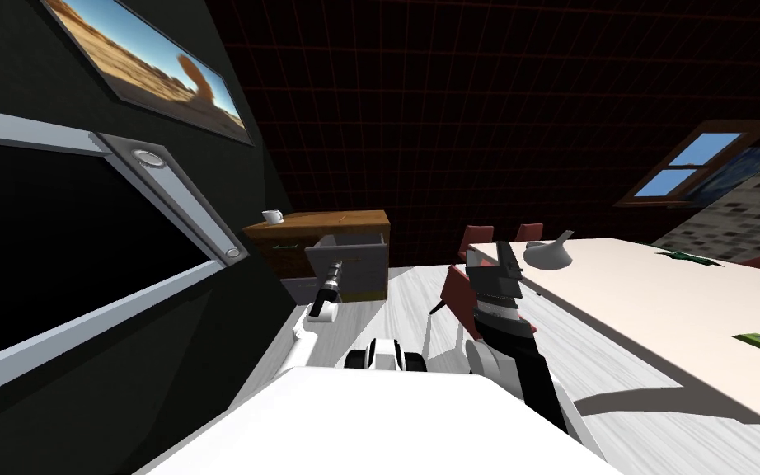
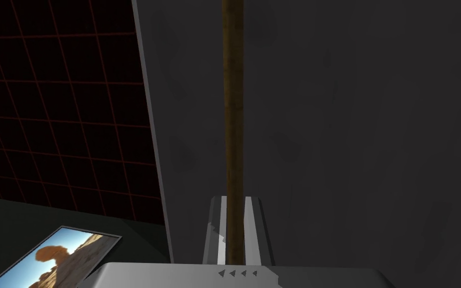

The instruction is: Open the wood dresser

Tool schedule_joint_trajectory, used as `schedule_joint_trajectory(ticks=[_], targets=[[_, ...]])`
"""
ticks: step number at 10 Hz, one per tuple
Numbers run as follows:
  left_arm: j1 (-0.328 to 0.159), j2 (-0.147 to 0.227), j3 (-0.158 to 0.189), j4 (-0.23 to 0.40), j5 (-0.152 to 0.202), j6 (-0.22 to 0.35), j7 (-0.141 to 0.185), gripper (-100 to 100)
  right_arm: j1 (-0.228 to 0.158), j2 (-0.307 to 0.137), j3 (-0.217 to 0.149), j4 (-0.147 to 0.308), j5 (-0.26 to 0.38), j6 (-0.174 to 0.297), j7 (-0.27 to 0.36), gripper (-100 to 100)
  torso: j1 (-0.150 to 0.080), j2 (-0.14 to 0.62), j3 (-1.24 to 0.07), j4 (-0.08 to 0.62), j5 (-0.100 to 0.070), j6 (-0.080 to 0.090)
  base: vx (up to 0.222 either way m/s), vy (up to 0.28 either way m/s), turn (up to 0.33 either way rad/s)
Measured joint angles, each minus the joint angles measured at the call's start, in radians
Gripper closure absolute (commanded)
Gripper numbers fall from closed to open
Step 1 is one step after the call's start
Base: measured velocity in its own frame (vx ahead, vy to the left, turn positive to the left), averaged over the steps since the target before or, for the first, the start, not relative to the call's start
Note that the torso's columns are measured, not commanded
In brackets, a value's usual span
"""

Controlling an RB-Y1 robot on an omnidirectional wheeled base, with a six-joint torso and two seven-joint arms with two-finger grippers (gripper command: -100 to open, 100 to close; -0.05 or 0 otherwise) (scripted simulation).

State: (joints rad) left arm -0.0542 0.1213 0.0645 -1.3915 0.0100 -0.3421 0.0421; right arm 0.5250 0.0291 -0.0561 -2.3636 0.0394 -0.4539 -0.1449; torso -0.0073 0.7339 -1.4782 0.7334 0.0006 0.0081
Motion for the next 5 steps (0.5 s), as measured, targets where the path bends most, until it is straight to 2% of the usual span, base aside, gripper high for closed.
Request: schedule_joint_trajectory(ticks=[2, 5], targets=[[-0.021, 0.009, 0.005, -0.025, 0.004, 0.042, 0.005, -100, 0.000, 0.000, 0.000, 0.000, 0.000, 0.000, 0.000, 0, 0.007, 0.001, 0.000, 0.003, 0.000, -0.007, -0.022, 0.000, 0.006], [-0.046, 0.020, 0.010, -0.051, 0.009, 0.097, 0.012, -100, 0.000, 0.000, 0.000, 0.000, 0.000, 0.000, 0.000, 0, 0.008, 0.005, 0.003, 0.005, -0.001, -0.008, -0.023, -0.001, 0.011]])
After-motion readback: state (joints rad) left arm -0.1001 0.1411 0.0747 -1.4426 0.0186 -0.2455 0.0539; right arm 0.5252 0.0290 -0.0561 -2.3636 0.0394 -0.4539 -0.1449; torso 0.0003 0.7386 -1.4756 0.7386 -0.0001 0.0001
